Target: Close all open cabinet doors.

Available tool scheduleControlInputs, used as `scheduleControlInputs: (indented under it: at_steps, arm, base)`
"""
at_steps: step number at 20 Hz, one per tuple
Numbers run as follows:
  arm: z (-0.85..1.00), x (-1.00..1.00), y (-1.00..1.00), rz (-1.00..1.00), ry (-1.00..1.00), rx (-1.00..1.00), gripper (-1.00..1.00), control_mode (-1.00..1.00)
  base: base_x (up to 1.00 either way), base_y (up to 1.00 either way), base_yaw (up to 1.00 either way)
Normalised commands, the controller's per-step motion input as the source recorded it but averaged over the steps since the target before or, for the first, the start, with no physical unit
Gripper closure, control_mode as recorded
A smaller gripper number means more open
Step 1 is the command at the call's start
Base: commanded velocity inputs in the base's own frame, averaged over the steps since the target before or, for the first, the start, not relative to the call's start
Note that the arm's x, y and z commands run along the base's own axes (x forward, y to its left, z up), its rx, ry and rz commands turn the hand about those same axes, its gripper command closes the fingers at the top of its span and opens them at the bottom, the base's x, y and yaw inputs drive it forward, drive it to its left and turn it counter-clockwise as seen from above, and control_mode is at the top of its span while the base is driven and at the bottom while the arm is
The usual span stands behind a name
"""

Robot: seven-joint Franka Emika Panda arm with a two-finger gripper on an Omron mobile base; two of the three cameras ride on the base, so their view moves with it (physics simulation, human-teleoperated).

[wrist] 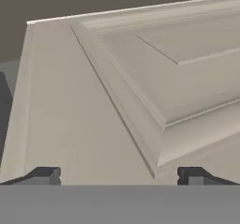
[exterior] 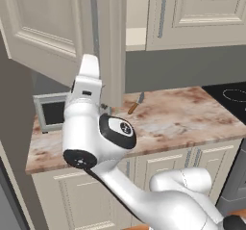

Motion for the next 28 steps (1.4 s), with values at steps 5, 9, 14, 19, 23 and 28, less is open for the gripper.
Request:
scheduleControlInputs:
  at_steps: [5,9,14,19,23,28]
  arm:
    - [0.14,0.59,-0.5,-0.05,0.05,0.16,-1.0,-1.0]
    - [0.16,0.64,-0.42,-0.06,0.06,0.17,-1.0,-1.0]
    - [0.1,0.66,-0.39,-0.06,0.04,0.17,-1.0,-1.0]
    - [0.02,0.65,-0.37,-0.05,0.04,0.18,-1.0,-1.0]
    - [0.0,0.71,-0.31,-0.05,0.05,0.18,-1.0,-1.0]
    - [0.0,0.74,-0.28,-0.05,0.05,0.18,-1.0,-1.0]
  base:
    - [0.0,0.0,0.0]
    - [0.0,0.0,0.0]
    - [0.0,0.0,0.0]
    - [0.0,0.0,0.0]
    - [0.0,0.0,0.0]
    - [0.0,0.0,0.0]
